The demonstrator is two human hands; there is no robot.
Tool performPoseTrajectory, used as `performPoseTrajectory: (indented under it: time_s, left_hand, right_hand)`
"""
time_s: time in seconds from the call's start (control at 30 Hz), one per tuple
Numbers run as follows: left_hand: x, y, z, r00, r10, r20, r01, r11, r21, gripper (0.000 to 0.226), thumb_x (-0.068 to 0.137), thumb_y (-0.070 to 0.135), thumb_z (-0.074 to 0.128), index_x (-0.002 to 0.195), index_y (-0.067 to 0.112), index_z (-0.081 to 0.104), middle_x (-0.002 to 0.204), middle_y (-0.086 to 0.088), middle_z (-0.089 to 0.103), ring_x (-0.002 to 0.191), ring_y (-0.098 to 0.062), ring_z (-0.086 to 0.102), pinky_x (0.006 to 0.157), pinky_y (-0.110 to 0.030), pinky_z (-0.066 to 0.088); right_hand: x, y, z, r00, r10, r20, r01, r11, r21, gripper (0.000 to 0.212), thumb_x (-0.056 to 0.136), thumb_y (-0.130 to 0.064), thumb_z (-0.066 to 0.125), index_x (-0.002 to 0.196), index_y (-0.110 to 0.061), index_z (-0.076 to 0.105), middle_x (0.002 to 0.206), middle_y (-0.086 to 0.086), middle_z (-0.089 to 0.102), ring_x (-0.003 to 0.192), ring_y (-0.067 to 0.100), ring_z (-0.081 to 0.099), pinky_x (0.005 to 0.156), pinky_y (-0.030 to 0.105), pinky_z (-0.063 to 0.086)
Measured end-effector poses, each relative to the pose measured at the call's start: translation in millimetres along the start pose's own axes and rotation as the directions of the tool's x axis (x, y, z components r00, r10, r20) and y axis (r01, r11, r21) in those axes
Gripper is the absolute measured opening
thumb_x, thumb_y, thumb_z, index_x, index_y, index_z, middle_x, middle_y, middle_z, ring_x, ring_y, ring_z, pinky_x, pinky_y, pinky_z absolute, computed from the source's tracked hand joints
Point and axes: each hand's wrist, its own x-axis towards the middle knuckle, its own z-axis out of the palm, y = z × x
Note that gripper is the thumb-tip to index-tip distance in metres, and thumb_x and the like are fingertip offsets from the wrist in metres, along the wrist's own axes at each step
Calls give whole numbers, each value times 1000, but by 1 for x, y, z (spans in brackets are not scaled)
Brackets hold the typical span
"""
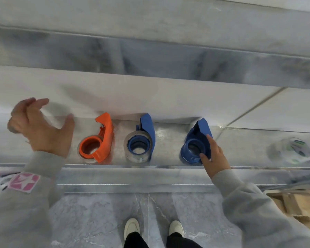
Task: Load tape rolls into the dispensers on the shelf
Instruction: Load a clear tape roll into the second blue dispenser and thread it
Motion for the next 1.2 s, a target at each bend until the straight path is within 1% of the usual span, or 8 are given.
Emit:
performPoseTrajectory:
  time_s: [0.2, 0.33, 0.47, 0.57, 0.73, 0.87, 1.1, 1.2]
  left_hand:
    - [-76, 145, 40, 941, 283, 186, -204, 912, -355, 27, 75, 9, 68, 100, 1, 61, 113, 1, 48, 103, -28, 52, 88, -43, 45]
    - [-137, 194, 91, 812, 304, 498, -86, 907, -413, 29, 78, 24, 63, 100, 6, 60, 109, -9, 52, 101, -19, 51, 88, -31, 44]
    - [-185, 215, 145, 567, -155, 809, 347, 936, -64, 53, 81, 43, 66, 122, 13, 49, 121, 0, 42, 104, -16, 50, 93, -35, 45]
    - [-203, 232, 169, 418, -436, 797, 537, 826, 170, 48, 84, 40, 66, 116, 8, 50, 115, -7, 49, 97, -20, 52, 80, -29, 42]
    - [-214, 248, 186, 428, -594, 681, 579, 759, 298, 21, 85, 24, 65, 80, 8, 52, 88, -15, 58, 77, -29, 54, 69, -34, 40]
    - [-217, 245, 190, 381, -636, 671, 585, 728, 358, 33, 83, 20, 64, 110, 3, 56, 99, -14, 64, 84, -29, 60, 73, -35, 44]
    - [-213, 238, 195, 300, -653, 695, 672, 662, 332, 33, 85, 23, 64, 113, 11, 52, 107, -11, 64, 93, -29, 64, 90, -44, 53]
    - [-212, 239, 190, 358, -662, 658, 689, 663, 293, 44, 86, 35, 64, 120, 9, 51, 116, -9, 58, 96, -24, 59, 87, -35, 48]
  right_hand:
    - [2, 20, -11, 1000, 25, 0, -25, 986, 167, 59, 89, -29, 58, 139, -35, 26, 139, 3, 42, 116, 21, 51, 95, 39, 47]
    - [14, 55, -50, 998, 61, -9, -56, 958, 281, 55, 85, -32, 63, 133, -25, 38, 121, 1, 54, 100, 18, 59, 85, 37, 51]
    - [29, 107, -98, 993, 53, -110, -14, 945, 328, 38, 85, -20, 66, 120, -16, 52, 100, 3, 62, 84, 16, 61, 78, 32, 50]
    - [45, 161, -134, 960, 34, -279, 4, 991, 137, 36, 80, -12, 68, 114, -11, 55, 96, 8, 61, 92, 28, 58, 85, 42, 47]
    - [57, 225, -180, 872, 133, -471, -256, 944, -207, 63, 66, -29, 75, 122, -13, 49, 129, 16, 42, 118, 37, 35, 98, 48, 26]
    - [69, 253, -198, 921, 237, -309, -350, 852, -390, 59, 70, -41, 69, 122, -20, 51, 138, 7, 39, 133, 26, 18, 105, 46, 16]
    - [69, 243, -194, 981, 102, -162, -171, 850, -499, 30, 82, -36, 60, 107, -20, 67, 121, -1, 62, 123, 24, 41, 99, 40, 20]
    - [49, 207, -176, 966, -157, -206, 65, 917, -394, 27, 75, -39, 59, 88, -18, 71, 101, 0, 69, 110, 26, 54, 92, 39, 23]
